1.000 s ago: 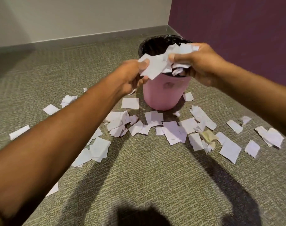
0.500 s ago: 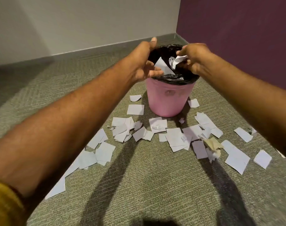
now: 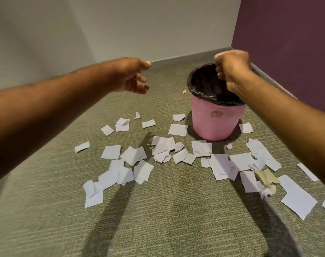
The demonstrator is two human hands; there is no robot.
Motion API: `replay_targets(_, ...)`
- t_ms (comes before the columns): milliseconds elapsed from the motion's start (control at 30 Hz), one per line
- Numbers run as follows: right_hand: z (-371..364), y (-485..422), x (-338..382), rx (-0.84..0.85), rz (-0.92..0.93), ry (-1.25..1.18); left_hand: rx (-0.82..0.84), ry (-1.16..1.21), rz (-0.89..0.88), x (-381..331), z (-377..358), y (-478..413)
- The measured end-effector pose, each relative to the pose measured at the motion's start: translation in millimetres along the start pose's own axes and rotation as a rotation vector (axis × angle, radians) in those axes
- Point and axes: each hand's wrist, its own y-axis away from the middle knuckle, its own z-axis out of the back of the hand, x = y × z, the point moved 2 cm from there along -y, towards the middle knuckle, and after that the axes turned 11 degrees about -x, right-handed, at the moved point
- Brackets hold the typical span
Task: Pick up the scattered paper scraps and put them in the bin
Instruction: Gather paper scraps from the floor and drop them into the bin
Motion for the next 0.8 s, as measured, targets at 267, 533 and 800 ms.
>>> replay_targets(267,-44,59,-20,0.318,0.042,0.088,-0.118,-0.302,0.075,65,79,-19)
replay_targets(533,-81,110,-49,0.590,0.022,0.257,-0.166,-0.443,0.183,181,157,8)
replay_targets(800,-97,128,-97,0.778,-0.025,0.418,-0.005,-0.816,0.213,330,193,18)
